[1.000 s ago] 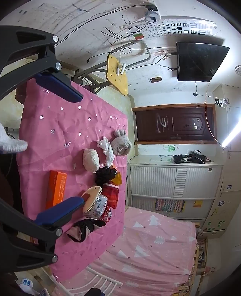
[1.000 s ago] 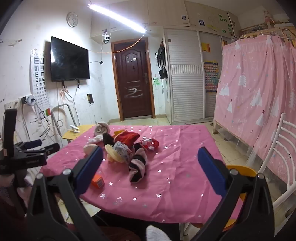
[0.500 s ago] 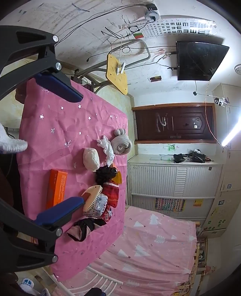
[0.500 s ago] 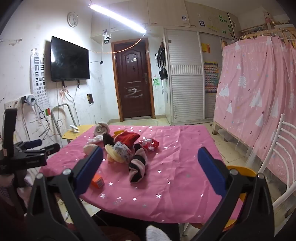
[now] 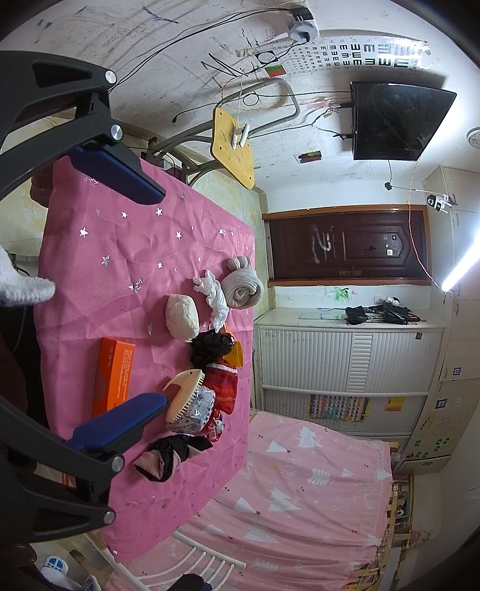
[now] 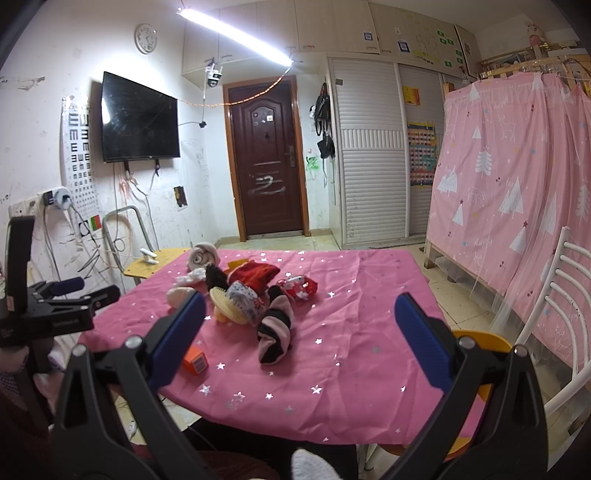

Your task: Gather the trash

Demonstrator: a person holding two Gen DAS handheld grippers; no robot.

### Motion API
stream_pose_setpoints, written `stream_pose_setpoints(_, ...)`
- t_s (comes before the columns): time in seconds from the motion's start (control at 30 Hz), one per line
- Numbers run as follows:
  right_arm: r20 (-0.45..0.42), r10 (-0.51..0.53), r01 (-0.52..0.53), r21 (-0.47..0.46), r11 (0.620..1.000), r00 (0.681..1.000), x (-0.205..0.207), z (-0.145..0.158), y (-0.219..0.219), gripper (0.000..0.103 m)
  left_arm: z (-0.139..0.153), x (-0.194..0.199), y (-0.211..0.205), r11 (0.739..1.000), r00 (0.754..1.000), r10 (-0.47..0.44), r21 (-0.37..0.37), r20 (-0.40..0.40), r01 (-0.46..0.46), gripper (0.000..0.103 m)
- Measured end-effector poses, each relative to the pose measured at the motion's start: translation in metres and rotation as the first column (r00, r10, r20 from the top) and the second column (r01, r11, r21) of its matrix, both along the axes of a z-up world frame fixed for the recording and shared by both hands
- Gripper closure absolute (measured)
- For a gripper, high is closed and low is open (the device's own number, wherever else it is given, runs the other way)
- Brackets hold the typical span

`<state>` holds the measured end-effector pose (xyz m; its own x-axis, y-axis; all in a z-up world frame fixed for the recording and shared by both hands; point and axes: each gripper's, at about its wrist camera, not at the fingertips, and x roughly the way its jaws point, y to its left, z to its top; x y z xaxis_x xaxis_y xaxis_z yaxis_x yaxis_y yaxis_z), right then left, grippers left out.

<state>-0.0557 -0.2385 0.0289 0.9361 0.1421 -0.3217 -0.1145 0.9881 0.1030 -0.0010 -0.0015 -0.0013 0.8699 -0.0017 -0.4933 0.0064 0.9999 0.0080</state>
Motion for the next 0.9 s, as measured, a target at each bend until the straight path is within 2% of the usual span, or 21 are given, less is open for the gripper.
stream_pose_setpoints(0.9, 0.002, 0.0, 0.0, -0.004, 1.0, 1.0, -0.0005, 0.0009, 0.0002, 0.004, -0.0023, 0.0031, -0.0054, 1.0, 1.0, -0.002, 0.003, 0.003, 0.002, 0.009)
